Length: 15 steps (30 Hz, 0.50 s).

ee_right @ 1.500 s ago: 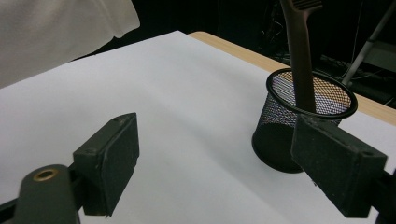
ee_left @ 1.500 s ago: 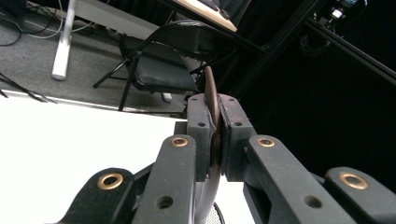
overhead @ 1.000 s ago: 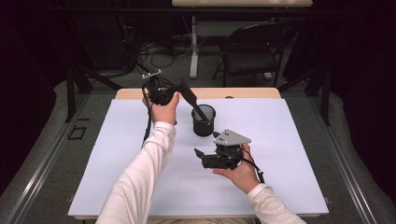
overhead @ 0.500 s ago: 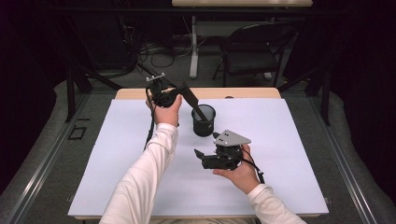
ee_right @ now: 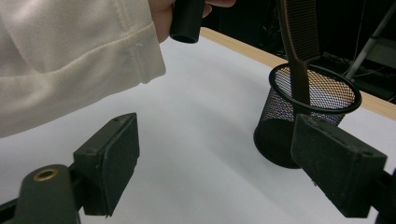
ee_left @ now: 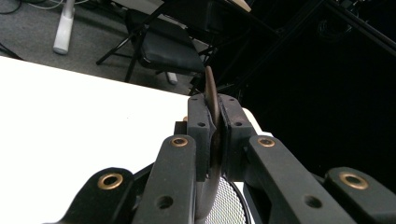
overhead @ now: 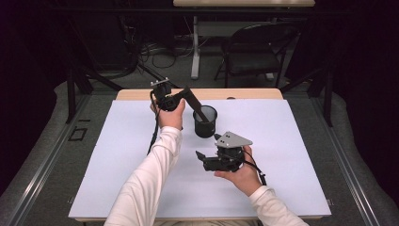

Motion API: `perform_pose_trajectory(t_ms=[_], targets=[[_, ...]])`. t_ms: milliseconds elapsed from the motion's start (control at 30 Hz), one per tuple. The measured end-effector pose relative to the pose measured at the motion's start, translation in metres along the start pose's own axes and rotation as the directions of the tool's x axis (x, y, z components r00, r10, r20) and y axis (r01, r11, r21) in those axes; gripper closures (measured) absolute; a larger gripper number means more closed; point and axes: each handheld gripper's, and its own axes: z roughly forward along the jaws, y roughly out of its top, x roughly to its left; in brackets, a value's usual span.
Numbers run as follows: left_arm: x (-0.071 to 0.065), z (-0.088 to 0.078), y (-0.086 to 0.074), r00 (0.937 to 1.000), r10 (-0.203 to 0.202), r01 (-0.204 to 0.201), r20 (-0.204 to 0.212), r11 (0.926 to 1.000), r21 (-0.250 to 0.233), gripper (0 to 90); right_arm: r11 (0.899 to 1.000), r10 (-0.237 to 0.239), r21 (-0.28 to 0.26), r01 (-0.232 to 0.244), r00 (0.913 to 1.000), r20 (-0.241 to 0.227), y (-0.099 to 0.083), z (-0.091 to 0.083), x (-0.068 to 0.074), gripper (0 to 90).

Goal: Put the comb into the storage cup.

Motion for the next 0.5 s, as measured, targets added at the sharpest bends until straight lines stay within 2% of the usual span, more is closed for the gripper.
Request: perform_pose_trajectory(t_ms=[500], targets=[[0.0067,-0.0012,-0.0001,0.9999,-0.011,0.011,-0.006,0.9999,-0.002,85.2,1.000,-0.001,0.000,0.001,1.0000,-0.002,0.0000,0.0002,0.0004,15.4]])
